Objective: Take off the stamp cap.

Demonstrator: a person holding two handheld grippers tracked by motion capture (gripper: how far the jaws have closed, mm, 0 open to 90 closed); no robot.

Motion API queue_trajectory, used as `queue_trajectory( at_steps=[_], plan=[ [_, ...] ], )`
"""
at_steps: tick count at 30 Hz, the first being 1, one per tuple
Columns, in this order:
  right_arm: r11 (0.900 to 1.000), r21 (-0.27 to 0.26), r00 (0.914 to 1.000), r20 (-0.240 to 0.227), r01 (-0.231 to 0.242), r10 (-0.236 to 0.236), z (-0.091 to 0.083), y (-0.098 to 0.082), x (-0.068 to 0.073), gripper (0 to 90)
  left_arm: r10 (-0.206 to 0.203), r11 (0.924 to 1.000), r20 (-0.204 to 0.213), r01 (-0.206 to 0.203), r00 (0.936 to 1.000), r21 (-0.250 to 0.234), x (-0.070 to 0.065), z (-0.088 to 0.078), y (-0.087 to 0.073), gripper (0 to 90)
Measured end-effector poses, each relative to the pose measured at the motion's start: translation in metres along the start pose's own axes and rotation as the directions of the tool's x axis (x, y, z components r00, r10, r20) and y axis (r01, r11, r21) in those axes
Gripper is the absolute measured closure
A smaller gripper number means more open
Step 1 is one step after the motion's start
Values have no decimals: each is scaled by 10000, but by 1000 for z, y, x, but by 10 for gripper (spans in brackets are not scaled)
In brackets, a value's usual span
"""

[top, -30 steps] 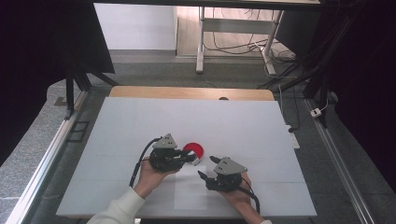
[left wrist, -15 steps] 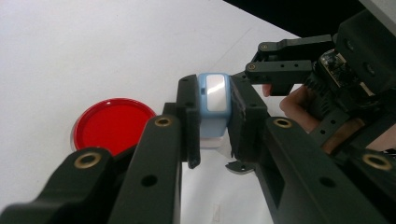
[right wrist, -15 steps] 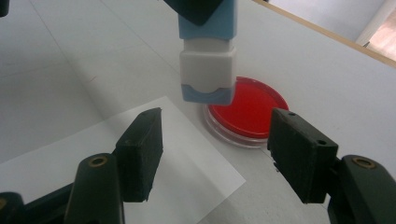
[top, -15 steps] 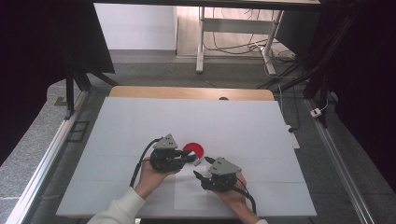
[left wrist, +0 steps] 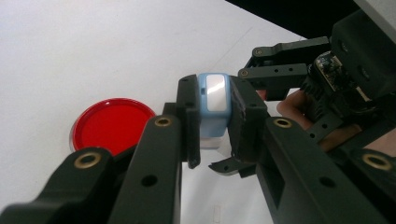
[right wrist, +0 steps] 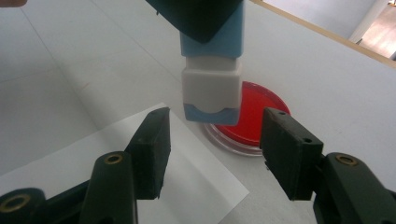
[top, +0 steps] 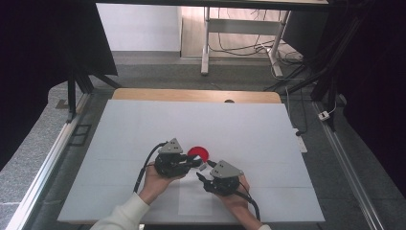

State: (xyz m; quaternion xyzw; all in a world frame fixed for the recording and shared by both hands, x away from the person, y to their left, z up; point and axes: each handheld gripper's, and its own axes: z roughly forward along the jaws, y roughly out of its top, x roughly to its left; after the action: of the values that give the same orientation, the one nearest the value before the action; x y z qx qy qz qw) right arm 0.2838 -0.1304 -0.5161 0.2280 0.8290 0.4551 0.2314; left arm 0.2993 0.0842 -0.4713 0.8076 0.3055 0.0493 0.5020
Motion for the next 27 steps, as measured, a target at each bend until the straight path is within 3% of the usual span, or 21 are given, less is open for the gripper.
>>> queue_trajectory(
  at_steps=[16, 27],
  plan=[
    [9996, -62, 9987, 429, 267, -264, 2, 6, 5, 582, -66, 9999, -65, 65, 10000, -82, 1, -1, 0, 757],
    [9993, -59, 9982, 483, 369, -366, 4, 7, 7, 615, -66, 9999, -68, 65, 10000, -79, 1, -1, 0, 757]
  ],
)
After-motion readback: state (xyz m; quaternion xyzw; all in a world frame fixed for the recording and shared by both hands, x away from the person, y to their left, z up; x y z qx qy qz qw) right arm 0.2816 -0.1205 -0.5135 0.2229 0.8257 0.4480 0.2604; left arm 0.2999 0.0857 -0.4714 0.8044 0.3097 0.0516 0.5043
